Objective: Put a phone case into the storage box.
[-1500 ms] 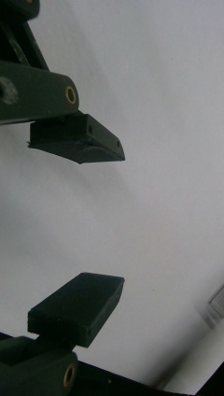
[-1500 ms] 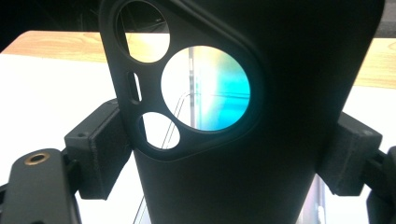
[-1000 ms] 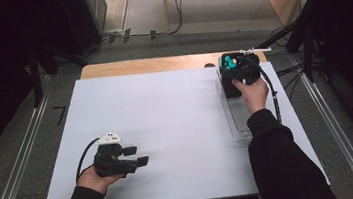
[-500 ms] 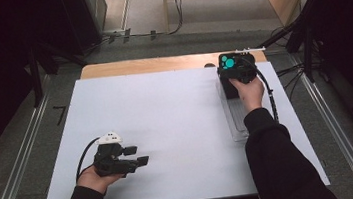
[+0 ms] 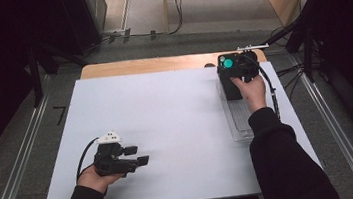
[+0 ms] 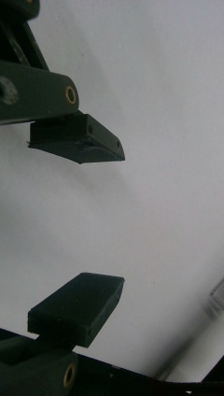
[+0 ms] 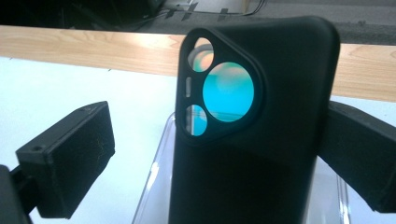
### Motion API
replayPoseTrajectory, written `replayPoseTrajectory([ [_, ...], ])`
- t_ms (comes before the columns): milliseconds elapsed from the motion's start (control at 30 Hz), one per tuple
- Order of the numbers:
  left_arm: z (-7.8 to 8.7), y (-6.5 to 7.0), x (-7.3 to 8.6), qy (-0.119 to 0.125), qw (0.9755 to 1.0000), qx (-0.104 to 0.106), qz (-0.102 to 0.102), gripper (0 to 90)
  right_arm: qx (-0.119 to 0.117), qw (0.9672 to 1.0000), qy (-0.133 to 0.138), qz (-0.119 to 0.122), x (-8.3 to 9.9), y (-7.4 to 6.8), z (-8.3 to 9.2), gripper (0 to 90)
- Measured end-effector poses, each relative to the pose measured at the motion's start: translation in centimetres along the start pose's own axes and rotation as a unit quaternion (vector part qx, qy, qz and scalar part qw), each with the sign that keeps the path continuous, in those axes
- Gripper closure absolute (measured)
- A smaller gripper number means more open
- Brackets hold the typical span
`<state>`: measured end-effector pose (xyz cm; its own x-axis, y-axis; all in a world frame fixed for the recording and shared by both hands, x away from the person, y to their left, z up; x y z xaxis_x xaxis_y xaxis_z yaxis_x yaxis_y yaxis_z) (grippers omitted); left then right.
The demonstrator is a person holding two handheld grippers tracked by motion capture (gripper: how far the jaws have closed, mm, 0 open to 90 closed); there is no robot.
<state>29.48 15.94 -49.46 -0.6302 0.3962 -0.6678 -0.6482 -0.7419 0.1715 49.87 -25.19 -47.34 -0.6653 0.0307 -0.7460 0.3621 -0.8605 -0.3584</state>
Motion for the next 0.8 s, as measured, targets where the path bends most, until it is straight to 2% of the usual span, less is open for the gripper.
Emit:
replayPoseTrajectory([
  [100,0.0,0.0,0.0,0.000,1.0000,-0.002,-0.002,33.6,-0.008,0.9999,-0.011,0.004,-0.3,-0.6,0.7,0.0],
  [233,-0.1,0.0,-0.1,-0.003,1.0000,-0.004,-0.005,33.6,-0.015,0.9998,-0.010,0.003,-0.6,-1.6,1.6,0.0],
  [300,-0.1,0.0,-0.1,-0.003,1.0000,-0.004,-0.004,33.6,-0.033,0.9993,-0.017,0.005,-0.5,-2.3,1.9,0.0],
  [333,-0.1,0.0,-0.1,-0.003,1.0000,-0.003,-0.004,33.6,-0.033,0.9993,-0.018,0.006,-0.5,-2.5,2.0,0.0],
  [533,-0.1,-0.1,-0.2,-0.003,1.0000,-0.004,-0.003,33.6,-0.057,0.9977,-0.025,0.028,-0.3,-4.9,2.4,0.0],
  [700,-0.1,-0.3,-0.2,-0.003,1.0000,-0.005,-0.003,33.6,-0.094,0.9935,-0.041,0.050,0.2,-7.1,2.2,0.0],
  [800,0.0,-0.4,-0.2,-0.005,1.0000,-0.005,-0.004,33.6,-0.104,0.9918,-0.048,0.058,0.5,-8.1,2.1,0.0],
])
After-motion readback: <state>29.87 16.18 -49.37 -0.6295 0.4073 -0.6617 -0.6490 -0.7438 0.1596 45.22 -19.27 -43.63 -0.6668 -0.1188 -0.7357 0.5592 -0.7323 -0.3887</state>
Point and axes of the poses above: each handheld gripper's, and its own axes: z roughly backward along the jaws, x roughly out of its underside, y roughly to its right, the point moved 5 cm from there along -z, roughly forward along the jaws, and after that the axes turned 14 degrees about -x, right-handed, at the moved point
